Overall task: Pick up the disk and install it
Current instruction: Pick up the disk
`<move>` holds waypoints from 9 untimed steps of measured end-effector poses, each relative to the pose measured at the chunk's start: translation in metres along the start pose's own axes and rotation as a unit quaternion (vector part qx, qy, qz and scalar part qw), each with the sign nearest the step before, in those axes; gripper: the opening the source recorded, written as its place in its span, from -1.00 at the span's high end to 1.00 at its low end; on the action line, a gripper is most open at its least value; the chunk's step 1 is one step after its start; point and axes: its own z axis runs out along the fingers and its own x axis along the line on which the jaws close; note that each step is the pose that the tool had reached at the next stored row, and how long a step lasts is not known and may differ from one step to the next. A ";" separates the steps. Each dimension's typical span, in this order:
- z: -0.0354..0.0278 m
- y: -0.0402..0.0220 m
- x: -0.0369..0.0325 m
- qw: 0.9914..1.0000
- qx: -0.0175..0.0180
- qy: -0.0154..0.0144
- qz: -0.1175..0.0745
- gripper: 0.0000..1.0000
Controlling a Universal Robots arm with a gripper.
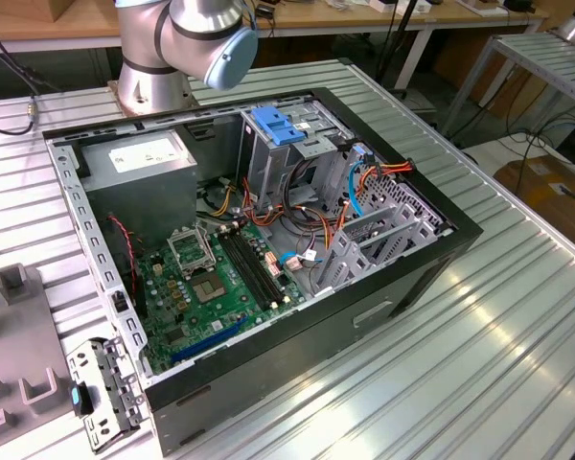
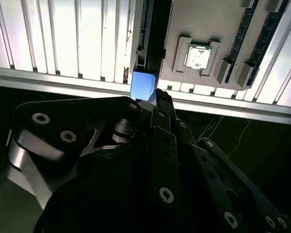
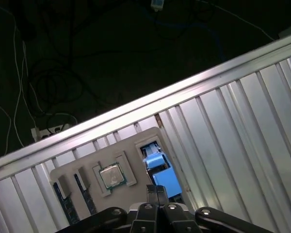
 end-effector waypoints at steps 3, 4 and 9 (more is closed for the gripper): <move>0.0016 0.0010 -0.0022 1.000 0.005 -0.002 -0.018 0.77; 0.0019 0.0009 -0.0023 1.000 0.005 -0.002 -0.025 0.77; 0.0038 0.0010 -0.0024 0.997 0.005 -0.003 -0.072 0.63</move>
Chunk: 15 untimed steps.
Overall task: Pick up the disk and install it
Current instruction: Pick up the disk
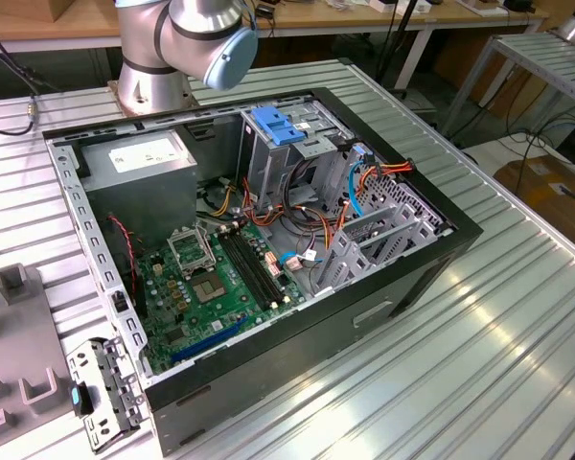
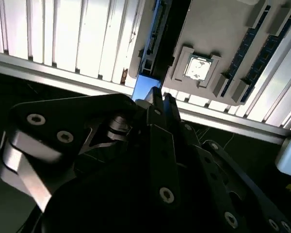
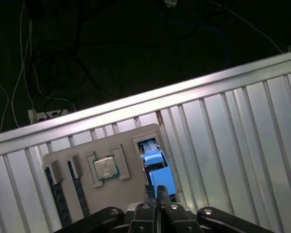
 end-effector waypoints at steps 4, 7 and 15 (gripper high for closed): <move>0.0019 0.0000 0.0000 0.999 0.000 0.000 -0.038 0.27; 0.0056 0.0001 0.0001 0.998 0.000 0.000 -0.070 0.03; 0.0130 0.0001 0.0001 0.997 -0.001 -0.001 -0.071 -0.11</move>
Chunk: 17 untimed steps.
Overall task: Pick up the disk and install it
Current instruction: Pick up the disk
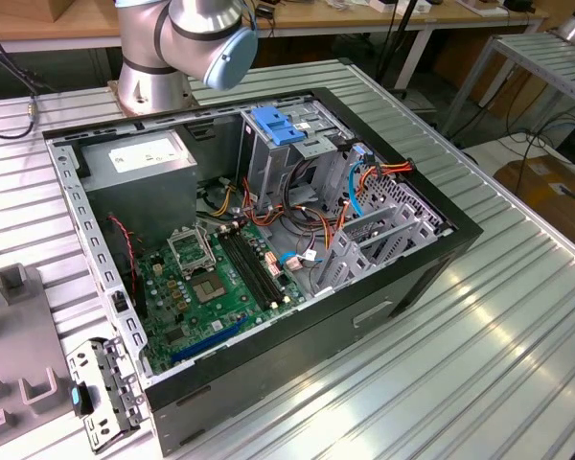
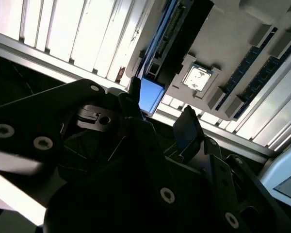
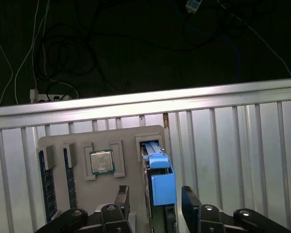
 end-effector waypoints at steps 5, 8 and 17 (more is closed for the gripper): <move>0.0281 0.0041 -0.0040 1.000 -0.003 0.000 -0.001 -0.11; 0.0288 0.0041 -0.0039 1.000 -0.003 0.000 -0.001 -0.11; 0.0297 0.0041 -0.0039 1.000 -0.003 0.000 -0.001 -0.11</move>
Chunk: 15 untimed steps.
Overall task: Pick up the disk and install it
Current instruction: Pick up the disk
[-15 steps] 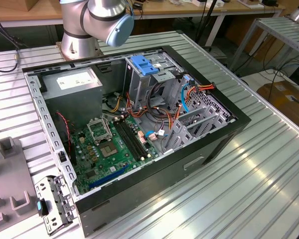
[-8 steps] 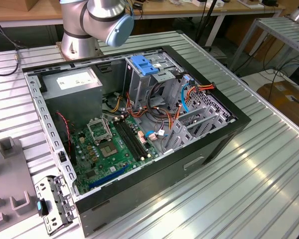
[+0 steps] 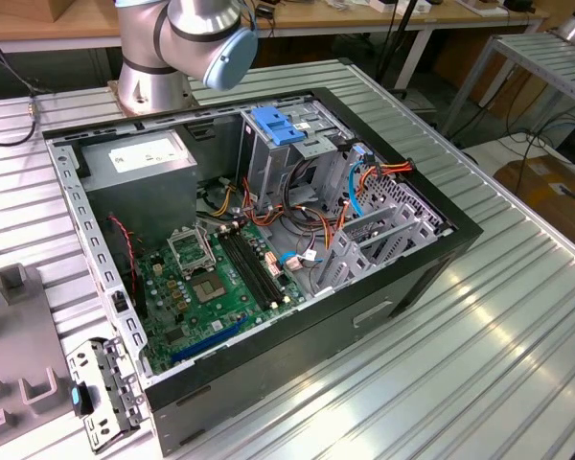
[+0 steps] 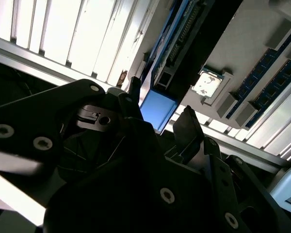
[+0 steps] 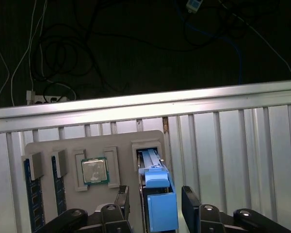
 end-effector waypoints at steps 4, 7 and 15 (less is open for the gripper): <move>0.0004 0.0000 -0.0008 1.000 0.000 0.000 0.000 -0.11; 0.0011 0.0002 -0.0023 1.000 0.000 0.000 0.000 -0.11; 0.0088 0.0003 -0.0024 1.000 0.000 0.000 0.000 -0.11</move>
